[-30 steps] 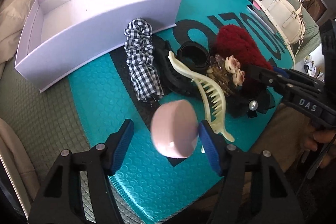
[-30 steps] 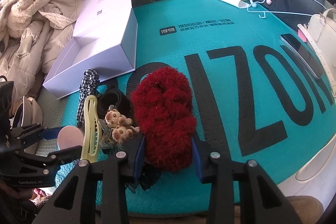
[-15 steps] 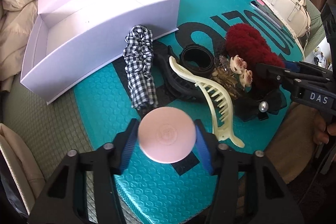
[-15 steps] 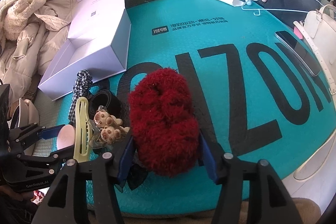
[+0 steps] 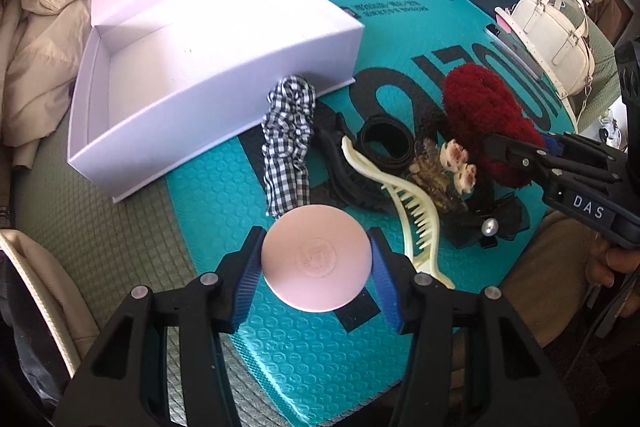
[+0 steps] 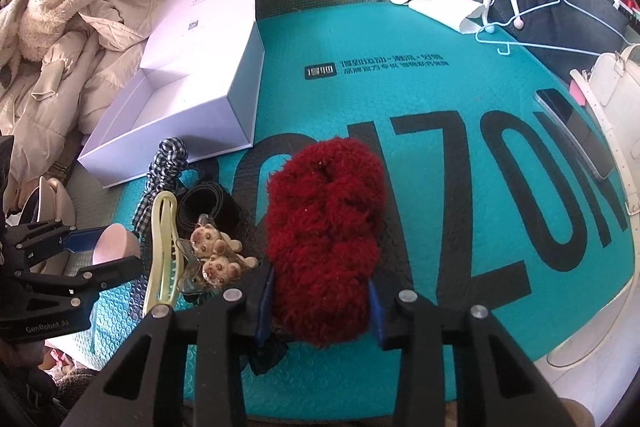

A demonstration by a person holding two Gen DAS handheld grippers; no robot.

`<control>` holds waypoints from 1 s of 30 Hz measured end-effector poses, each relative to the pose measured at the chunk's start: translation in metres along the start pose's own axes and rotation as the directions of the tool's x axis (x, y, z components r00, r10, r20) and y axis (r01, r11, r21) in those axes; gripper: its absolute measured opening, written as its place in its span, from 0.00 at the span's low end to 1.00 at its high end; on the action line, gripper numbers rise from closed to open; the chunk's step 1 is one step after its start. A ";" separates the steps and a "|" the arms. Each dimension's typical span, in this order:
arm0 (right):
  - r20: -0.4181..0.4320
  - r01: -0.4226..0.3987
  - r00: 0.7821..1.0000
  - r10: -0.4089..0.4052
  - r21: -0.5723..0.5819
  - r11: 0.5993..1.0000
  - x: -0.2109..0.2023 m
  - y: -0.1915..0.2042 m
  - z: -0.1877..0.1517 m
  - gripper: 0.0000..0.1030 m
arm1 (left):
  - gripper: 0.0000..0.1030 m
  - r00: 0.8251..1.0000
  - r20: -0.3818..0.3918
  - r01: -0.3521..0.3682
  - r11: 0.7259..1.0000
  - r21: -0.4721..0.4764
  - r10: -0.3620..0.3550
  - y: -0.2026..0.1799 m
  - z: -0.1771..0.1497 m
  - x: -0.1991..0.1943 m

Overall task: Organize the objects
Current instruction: 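Carry the pom-pom and pink compact into the white box with both grippers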

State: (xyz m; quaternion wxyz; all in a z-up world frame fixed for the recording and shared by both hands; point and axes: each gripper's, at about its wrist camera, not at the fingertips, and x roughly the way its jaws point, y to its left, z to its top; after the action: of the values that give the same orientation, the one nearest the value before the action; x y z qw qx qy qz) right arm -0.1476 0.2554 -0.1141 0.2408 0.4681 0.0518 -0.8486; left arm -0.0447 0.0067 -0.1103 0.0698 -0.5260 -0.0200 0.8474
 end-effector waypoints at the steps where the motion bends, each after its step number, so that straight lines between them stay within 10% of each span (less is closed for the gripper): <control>1: 0.004 -0.001 1.000 0.001 -0.002 1.000 -0.003 0.001 0.001 0.36 | 0.48 1.000 0.008 -0.001 1.000 0.000 0.001 0.000 0.001 -0.004; 30: 0.160 -0.104 0.978 0.133 -0.178 0.979 -0.077 0.075 0.034 0.33 | 0.48 0.987 0.149 -0.050 0.999 -0.020 0.053 0.029 0.025 -0.097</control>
State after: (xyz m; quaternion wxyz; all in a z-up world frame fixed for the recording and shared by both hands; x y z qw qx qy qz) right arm -0.1052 0.2067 -0.0213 0.3334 0.3738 0.0742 -0.8623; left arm -0.0275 -0.0345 -0.0162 0.0420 -0.4620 -0.0184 0.8857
